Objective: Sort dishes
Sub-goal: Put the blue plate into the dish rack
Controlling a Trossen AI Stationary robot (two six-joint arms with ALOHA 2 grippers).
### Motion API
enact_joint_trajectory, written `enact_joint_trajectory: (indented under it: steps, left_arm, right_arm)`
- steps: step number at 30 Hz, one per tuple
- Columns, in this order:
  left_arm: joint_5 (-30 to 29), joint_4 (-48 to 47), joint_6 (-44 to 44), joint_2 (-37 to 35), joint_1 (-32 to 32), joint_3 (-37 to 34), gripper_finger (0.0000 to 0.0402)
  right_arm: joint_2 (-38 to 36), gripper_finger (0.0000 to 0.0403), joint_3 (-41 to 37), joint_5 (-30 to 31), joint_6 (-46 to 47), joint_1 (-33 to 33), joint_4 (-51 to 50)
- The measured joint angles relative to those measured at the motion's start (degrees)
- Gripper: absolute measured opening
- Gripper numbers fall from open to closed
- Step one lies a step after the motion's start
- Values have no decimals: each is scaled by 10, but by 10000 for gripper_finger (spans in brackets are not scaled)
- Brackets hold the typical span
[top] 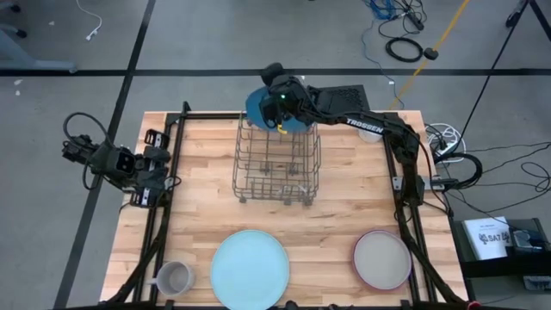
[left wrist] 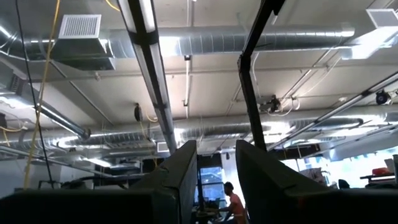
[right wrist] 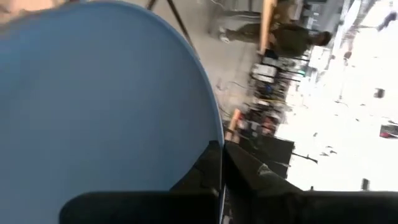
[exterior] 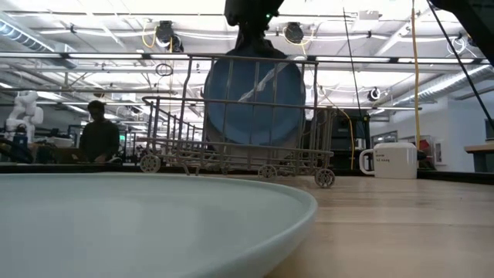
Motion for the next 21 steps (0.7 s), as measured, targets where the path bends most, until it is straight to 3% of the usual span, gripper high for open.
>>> enact_joint_trajectory:
  steps: [21]
  left_arm:
    - [-6,-8,0,0,0,0,114]
  right_arm:
    - [0,0,0,-1,58,7,-37]
